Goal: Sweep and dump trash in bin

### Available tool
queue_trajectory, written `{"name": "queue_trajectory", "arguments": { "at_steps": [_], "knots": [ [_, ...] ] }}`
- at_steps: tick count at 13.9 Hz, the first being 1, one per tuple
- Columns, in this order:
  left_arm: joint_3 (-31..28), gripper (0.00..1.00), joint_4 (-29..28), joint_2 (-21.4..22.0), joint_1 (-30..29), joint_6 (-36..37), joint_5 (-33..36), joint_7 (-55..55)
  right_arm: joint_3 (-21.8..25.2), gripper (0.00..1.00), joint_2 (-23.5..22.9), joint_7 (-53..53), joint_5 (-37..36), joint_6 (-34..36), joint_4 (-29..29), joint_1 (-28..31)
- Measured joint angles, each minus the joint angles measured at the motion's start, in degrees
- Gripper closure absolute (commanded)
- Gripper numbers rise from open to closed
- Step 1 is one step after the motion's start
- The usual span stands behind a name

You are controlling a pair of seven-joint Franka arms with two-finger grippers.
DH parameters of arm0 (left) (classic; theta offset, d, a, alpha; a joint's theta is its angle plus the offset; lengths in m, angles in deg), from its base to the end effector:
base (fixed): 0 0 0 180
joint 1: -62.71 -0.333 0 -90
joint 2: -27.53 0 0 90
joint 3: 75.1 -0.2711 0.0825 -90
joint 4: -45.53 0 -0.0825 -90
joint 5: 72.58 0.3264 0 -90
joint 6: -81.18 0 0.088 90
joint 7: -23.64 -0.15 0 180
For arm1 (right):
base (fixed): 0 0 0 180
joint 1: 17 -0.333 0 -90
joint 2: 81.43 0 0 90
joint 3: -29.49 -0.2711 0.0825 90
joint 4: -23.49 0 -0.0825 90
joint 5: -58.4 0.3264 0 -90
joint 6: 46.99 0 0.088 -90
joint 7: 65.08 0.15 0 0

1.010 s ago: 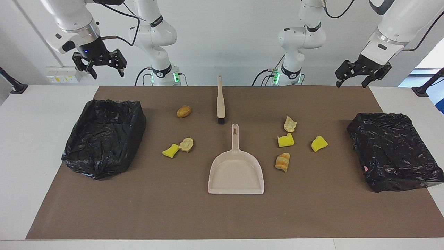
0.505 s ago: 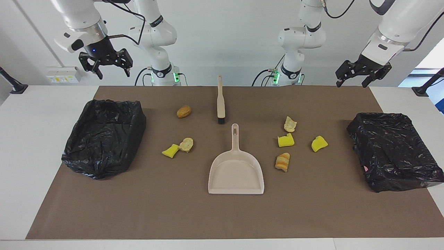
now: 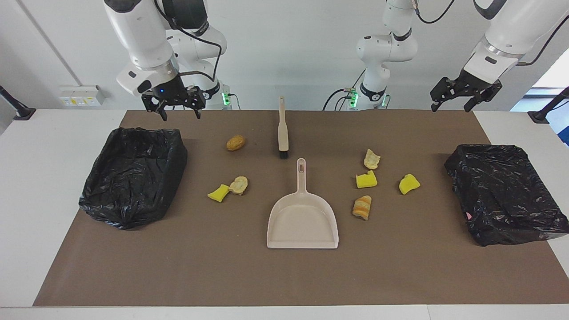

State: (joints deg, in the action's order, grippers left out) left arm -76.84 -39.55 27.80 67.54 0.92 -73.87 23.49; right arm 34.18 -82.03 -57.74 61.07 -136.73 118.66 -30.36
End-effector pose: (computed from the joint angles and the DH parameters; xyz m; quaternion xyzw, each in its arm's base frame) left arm 0.4738 -0.0292 0.5597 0.9987 -0.0297 -0.0400 0.0102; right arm 0.4835 0.0810 0.4942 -0.9983 -0.0104 0.0552 0.0153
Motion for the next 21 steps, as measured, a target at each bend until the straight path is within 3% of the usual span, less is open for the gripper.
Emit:
{"name": "queue_trajectory", "arguments": {
  "at_steps": [7, 14, 21],
  "knots": [
    [0.4, 0.00, -0.1, -0.4, 0.1, -1.6, -0.1, 0.0, -0.9, 0.00, -14.2, 14.7, 5.2, -11.3, -4.9, -8.7],
    [1.5, 0.00, -1.7, -2.9, 2.0, -6.0, -0.7, -0.1, -1.1, 0.00, -15.3, 15.0, 6.4, -13.5, -5.0, -12.4],
    [1.7, 0.00, -2.4, -4.4, 2.6, -8.5, -2.2, -0.2, -1.1, 0.00, -16.0, 15.0, 6.8, -16.3, -3.5, -12.5]
  ]
}}
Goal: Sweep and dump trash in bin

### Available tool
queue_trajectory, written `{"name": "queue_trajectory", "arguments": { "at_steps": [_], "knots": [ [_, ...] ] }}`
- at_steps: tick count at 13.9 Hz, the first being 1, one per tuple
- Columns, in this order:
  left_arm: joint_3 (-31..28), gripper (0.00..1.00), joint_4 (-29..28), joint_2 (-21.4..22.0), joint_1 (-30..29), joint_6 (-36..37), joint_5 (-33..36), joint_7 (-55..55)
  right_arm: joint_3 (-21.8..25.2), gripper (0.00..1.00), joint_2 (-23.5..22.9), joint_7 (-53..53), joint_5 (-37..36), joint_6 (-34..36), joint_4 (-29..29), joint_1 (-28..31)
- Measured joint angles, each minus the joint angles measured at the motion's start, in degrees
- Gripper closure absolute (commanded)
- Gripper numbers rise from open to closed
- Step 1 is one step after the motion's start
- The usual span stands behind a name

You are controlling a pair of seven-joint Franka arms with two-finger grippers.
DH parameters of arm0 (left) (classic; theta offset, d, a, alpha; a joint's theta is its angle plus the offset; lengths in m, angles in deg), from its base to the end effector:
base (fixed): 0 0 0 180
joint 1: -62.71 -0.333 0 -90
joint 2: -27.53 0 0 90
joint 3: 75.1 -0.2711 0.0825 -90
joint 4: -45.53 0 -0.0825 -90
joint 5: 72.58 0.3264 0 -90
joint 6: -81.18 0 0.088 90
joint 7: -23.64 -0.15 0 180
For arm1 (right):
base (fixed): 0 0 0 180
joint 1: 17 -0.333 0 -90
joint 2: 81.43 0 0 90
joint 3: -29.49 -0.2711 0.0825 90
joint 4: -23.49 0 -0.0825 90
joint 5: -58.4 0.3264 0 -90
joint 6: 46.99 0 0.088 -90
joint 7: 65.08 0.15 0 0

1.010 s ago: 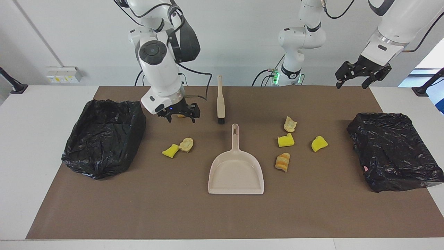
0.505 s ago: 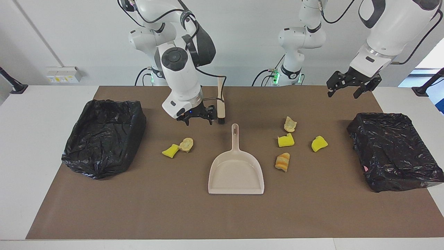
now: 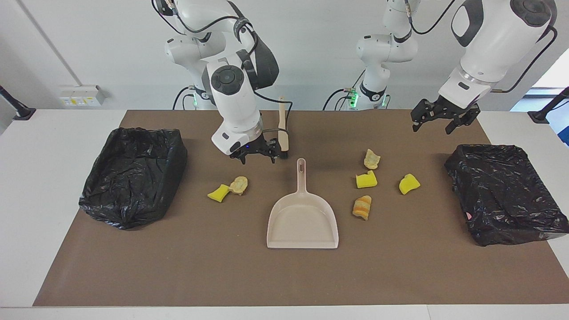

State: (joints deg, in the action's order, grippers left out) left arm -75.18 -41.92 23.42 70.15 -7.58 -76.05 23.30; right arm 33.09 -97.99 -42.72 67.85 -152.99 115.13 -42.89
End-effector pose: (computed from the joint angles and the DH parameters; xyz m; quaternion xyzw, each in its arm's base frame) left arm 0.5054 -0.0746 0.5172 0.9970 -0.0670 -0.0262 0.0287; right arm 0.5234 0.2386 0.3940 -0.9971 0.0237 0.0438 0.0574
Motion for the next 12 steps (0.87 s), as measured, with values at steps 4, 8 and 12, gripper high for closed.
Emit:
{"name": "queue_trajectory", "arguments": {
  "at_steps": [4, 8, 12],
  "knots": [
    [0.3, 0.00, -11.2, 2.0, 6.1, -8.3, -0.6, -0.3, 0.0, 0.00, -0.1, 0.1, 2.4, -1.1, 0.0, -0.1],
    [0.5, 0.00, -29.7, 11.1, 14.6, -16.2, -0.7, 0.0, -0.1, 0.00, -5.0, 3.7, 3.2, -2.7, -3.8, -1.3],
    [0.5, 0.00, -41.0, 15.1, 24.3, -24.1, -1.1, 3.4, -0.1, 0.00, -7.6, 4.2, 3.5, -3.2, -6.0, -1.6]
  ]
}}
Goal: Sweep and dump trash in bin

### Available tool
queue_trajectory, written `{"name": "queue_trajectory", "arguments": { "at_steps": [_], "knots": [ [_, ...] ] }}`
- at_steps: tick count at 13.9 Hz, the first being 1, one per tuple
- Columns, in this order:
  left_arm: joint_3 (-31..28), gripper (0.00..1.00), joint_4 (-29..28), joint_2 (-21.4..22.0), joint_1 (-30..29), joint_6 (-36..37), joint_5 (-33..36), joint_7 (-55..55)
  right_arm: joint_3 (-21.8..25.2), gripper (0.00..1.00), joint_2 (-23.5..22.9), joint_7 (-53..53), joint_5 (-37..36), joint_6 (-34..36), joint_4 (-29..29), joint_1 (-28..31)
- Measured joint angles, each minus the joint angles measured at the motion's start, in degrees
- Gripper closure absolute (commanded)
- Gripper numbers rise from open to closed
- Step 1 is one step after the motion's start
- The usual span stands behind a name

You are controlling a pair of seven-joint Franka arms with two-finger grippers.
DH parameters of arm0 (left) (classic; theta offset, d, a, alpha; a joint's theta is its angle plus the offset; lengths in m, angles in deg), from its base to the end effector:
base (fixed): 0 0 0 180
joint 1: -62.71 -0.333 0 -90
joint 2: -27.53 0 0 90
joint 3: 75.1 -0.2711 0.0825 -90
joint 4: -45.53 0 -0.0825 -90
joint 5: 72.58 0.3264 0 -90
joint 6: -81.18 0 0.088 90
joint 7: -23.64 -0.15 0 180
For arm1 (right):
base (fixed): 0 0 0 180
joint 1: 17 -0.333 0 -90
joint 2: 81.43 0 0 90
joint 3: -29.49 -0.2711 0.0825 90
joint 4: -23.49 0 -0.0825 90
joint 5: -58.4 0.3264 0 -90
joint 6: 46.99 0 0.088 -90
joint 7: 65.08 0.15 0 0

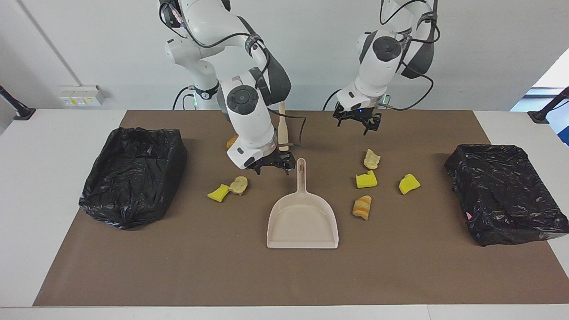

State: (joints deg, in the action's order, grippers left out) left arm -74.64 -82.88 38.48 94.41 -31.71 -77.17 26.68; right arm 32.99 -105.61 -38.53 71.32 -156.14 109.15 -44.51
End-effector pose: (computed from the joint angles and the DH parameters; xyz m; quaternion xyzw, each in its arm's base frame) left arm 0.3622 -0.2376 0.3813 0.9707 -0.2344 -0.0487 0.0218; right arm 0.5438 0.2743 0.3648 -0.9940 0.0570 0.0449 0.0823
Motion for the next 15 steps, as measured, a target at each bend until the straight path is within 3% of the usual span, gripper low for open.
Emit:
{"name": "queue_trajectory", "arguments": {
  "at_steps": [5, 9, 13, 15],
  "knots": [
    [0.2, 0.00, -11.4, 0.6, 16.3, -17.8, -0.1, 17.8, -0.2, 0.00, -7.6, 1.6, 0.9, -0.2, -7.9, -1.9],
    [0.2, 0.00, -13.3, 0.1, 26.5, -25.3, -0.1, 30.6, -0.3, 0.00, -11.5, 2.1, 0.9, -0.5, -10.1, -5.2],
    [0.7, 0.00, -13.7, -3.0, 31.3, -29.9, -0.1, 36.0, -0.3, 0.01, -12.8, 2.1, 0.7, -0.5, -10.1, -7.1],
    [1.1, 0.00, -13.8, -6.2, 32.8, -32.2, 0.0, 37.9, -0.3, 0.25, -13.1, 2.1, 0.2, -0.5, -10.1, -7.6]
  ]
}}
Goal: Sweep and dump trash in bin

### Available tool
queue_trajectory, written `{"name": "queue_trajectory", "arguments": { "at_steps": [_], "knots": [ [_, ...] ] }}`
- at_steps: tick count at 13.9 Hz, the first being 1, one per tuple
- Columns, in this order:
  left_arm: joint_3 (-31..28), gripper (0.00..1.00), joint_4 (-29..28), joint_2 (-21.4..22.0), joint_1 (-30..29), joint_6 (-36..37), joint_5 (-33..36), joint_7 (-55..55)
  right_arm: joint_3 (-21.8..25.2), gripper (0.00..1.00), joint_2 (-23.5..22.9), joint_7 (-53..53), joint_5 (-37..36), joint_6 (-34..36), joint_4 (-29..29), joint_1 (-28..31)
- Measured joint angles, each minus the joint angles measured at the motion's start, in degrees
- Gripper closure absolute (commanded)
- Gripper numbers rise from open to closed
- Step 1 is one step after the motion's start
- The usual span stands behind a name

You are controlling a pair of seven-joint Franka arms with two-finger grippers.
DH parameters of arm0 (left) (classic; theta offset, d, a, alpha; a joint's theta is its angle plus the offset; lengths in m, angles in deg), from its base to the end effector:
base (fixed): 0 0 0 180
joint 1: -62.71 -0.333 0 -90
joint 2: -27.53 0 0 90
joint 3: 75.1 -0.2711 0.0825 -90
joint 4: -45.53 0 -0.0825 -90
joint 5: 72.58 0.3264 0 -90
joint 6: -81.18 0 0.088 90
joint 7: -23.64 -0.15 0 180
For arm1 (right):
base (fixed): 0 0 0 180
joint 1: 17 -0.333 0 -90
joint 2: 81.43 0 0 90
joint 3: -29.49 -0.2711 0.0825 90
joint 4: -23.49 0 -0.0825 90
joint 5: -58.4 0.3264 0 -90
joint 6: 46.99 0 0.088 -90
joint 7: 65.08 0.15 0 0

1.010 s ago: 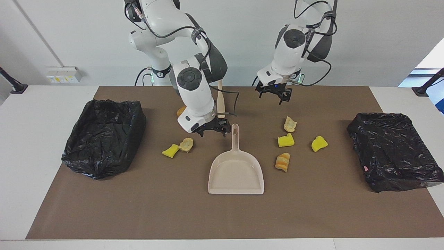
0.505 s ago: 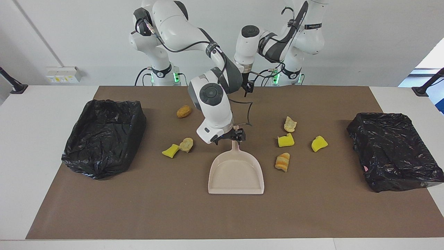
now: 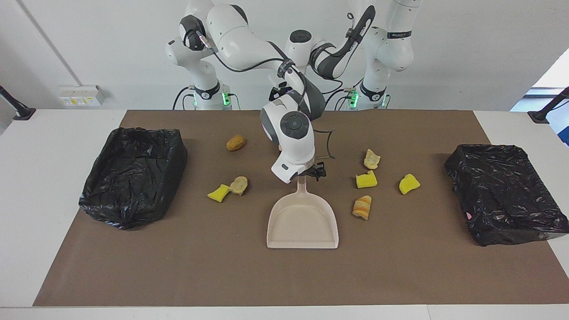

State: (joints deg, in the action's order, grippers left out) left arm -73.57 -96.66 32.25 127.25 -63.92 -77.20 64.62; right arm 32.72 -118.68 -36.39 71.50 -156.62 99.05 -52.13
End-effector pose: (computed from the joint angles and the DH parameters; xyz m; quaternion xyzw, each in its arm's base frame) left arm 0.1810 -0.4104 0.2882 0.9800 -0.1859 0.0201 0.0678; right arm 0.5293 0.3665 0.2960 -0.9956 0.0081 0.0683 0.0634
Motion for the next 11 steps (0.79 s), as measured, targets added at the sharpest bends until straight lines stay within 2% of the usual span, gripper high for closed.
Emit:
{"name": "queue_trajectory", "arguments": {
  "at_steps": [1, 2, 3, 4, 8, 11],
  "knots": [
    [0.0, 0.00, 0.0, -1.5, 0.4, -1.7, 0.0, 0.8, 0.1, 0.43, 0.0, 0.0, -0.1, 0.0, 0.0, 0.0],
    [0.0, 0.00, 0.2, -2.3, 0.5, -2.7, 0.0, 1.3, 0.1, 0.68, 0.0, 0.0, -0.1, 0.1, 0.0, 0.0],
    [-0.1, 0.00, 0.4, -2.4, 0.5, -2.9, 0.0, 1.5, 0.1, 0.87, 0.0, 0.0, -0.2, 0.2, 0.1, 0.0],
    [-0.2, 0.00, 0.7, -2.3, 0.5, -2.9, 0.0, 1.7, 0.1, 1.00, 0.0, 0.0, -0.3, 0.2, 0.1, 0.0],
    [-0.3, 0.20, 1.1, -1.5, 0.5, -1.7, 0.0, 2.3, 0.3, 1.00, 0.0, 0.0, -0.3, 0.6, 0.1, 0.2],
    [-0.3, 0.23, 1.1, -0.6, 0.5, 0.2, 0.0, 2.4, 0.3, 1.00, 0.1, -1.7, -0.4, 1.9, 0.0, 1.0]
  ]
}}
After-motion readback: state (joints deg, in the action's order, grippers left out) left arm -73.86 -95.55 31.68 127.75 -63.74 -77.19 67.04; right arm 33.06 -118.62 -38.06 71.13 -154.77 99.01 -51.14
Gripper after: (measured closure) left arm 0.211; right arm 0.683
